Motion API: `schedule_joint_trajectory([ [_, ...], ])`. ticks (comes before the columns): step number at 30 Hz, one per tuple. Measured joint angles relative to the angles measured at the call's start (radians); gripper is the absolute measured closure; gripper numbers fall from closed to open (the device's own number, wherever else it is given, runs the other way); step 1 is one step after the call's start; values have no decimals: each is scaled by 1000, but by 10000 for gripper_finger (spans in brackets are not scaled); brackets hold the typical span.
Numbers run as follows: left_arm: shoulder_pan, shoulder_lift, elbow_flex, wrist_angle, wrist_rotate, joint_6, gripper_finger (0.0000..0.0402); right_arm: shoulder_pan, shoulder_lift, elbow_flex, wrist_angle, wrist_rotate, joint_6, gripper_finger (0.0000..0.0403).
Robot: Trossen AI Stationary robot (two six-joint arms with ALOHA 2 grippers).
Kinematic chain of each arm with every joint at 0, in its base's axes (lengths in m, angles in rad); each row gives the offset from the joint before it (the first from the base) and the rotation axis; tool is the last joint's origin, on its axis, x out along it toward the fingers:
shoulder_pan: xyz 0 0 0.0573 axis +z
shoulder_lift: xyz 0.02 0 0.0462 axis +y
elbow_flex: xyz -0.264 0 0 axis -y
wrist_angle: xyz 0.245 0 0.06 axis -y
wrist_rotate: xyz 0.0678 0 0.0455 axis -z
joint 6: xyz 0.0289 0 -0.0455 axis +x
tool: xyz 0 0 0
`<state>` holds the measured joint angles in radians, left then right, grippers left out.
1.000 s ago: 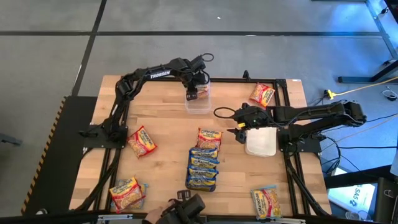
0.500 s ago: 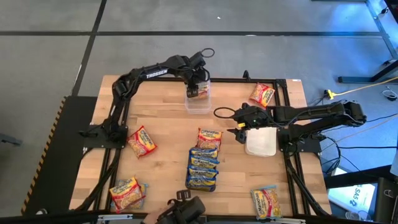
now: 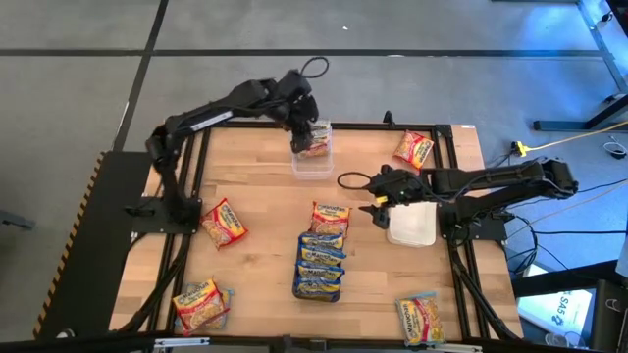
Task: Sort Maruchan noodles
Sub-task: Adjust the black bin
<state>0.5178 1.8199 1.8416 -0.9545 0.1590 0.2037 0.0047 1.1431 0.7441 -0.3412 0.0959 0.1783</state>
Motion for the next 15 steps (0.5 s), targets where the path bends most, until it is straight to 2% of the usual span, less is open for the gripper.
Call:
schedule_joint_trajectory([
  [3,-55,-81,-73,-7,5,-82,218,43,0,0,8,23,-2,111],
  [7,-155,-210,-222,8,-59,-204,218,119,0,0,8,32,5,111],
  [15,-406,-429,-595,222,-199,-453,218,278,0,0,9,35,123,111],
])
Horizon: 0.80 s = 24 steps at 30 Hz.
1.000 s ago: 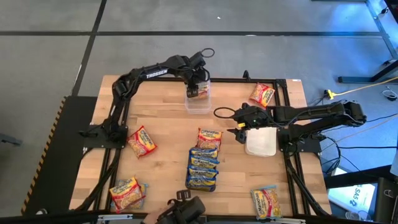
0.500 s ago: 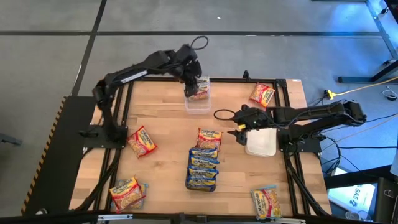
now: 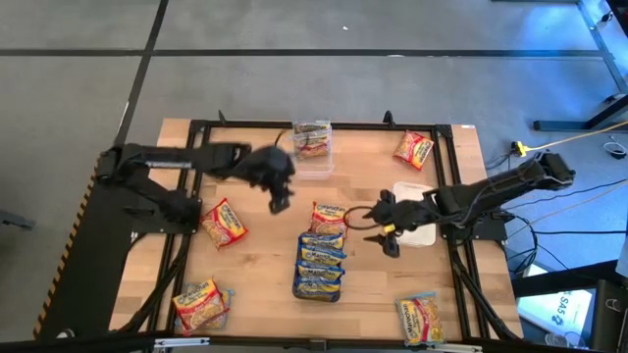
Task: Sort Maruchan noodles
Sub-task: Adjust the black bin
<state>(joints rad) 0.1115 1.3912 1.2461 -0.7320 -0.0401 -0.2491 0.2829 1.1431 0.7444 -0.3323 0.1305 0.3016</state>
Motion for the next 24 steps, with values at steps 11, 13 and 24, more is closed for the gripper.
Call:
schedule_joint_trajectory([
  [11,-354,-85,-300,445,-11,-218,218,245,6,0,33,-45,327,111],
  [13,-412,-74,-319,538,-11,-229,218,296,9,0,54,-43,381,111],
  [24,-645,14,-351,822,-113,-403,218,495,158,70,197,22,525,111],
])
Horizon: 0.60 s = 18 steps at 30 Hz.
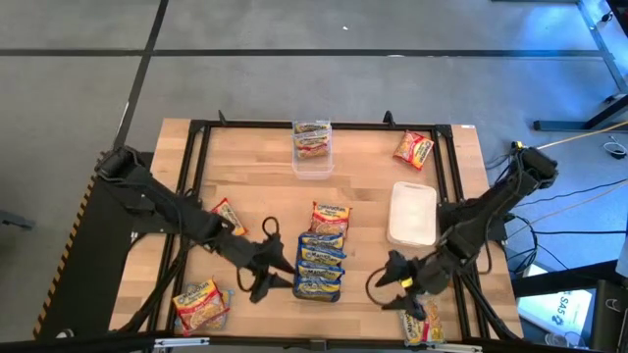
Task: Sort Maruchan noodles
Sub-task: Adjust the black bin
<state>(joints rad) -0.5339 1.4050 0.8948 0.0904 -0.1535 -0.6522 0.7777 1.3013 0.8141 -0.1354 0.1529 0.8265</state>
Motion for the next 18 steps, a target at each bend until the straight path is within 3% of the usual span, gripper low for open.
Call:
schedule_joint_trajectory([
  [5,-80,64,2,57,-90,-108,218,48,100,96,-35,6,0,111],
  [10,-154,137,2,59,-157,-232,218,82,199,121,-21,92,-1,111],
  [18,-182,310,2,78,-176,-367,218,47,386,121,151,186,-88,111],
])
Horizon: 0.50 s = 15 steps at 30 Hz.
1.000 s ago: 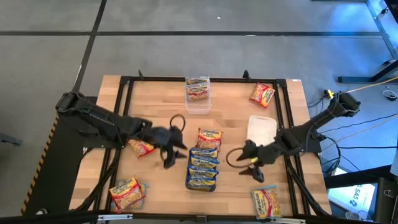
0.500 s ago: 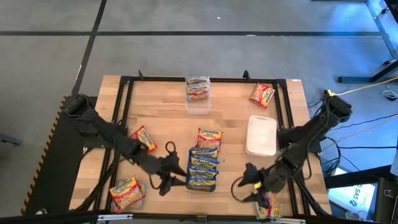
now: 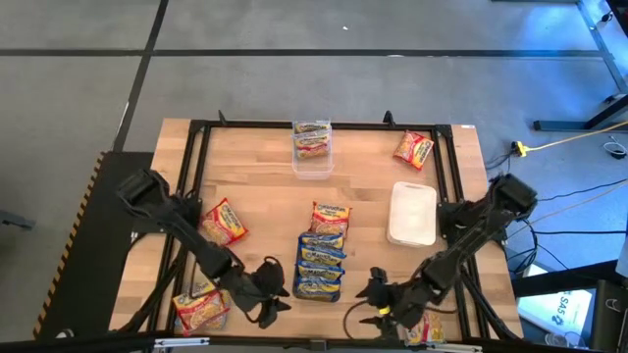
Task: Sort Maruchan noodles
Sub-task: Adjust the black bin
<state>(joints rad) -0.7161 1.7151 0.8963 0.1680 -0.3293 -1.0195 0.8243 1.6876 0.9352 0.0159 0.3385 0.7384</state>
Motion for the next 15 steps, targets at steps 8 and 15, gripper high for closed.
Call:
schedule_joint_trajectory([
  [8,33,107,0,89,-2,-2,218,-82,122,0,165,-5,-64,111],
  [15,63,110,0,90,-26,12,218,-123,130,0,142,67,-38,111],
])
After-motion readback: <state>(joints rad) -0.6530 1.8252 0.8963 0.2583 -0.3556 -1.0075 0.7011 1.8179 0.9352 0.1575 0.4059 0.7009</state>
